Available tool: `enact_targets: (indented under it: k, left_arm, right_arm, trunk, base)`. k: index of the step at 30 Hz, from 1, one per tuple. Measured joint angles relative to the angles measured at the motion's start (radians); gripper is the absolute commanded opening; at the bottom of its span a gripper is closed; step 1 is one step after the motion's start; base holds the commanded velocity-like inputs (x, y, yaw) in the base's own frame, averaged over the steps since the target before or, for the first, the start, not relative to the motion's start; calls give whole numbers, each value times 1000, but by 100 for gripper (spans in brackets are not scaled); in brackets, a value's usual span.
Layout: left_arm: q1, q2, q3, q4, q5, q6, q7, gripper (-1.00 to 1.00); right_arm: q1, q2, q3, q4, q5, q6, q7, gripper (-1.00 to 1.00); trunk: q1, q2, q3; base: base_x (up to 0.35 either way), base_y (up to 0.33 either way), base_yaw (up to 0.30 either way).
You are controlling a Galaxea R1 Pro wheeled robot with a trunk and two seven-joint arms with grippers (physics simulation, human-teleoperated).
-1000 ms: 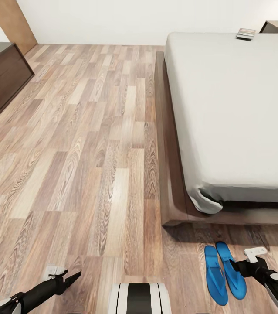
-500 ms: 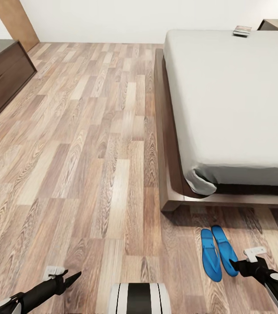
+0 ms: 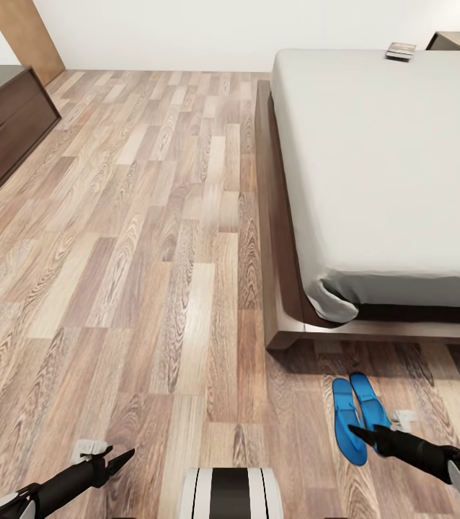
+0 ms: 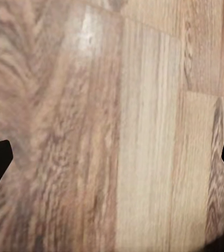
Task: In the bedroom, move the book from the bed onto either nightstand, and place the two sandals side by side next to the bed.
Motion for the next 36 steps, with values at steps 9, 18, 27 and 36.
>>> enact_targets:
  k: [9,18,27,36]
  left_arm:
    - [1,0,0,0,0,-1,-1,100]
    - [2,-1,-1,0,3,1,-3,100]
    - [5,-40,1,2,3,0,-5,100]
    - [6,-39,3,42,1,-3,-3,100]
  right_arm:
    - [2,-94,-5,50,-42,87,259,100]
    - [5,-207,-9,472,-195,14,417,100]
    - [5,-211,-2,637,-234,-240,446,100]
    - [7,-210,-3,643,-235,-252,446,100]
  trunk:
    - [0,0,0]
    - [0,0,0]
    - [0,0,0]
    - [0,0,4]
  base:
    - [0,0,0]
    - [0,0,0]
    - [0,0,0]
    - [0,0,0]
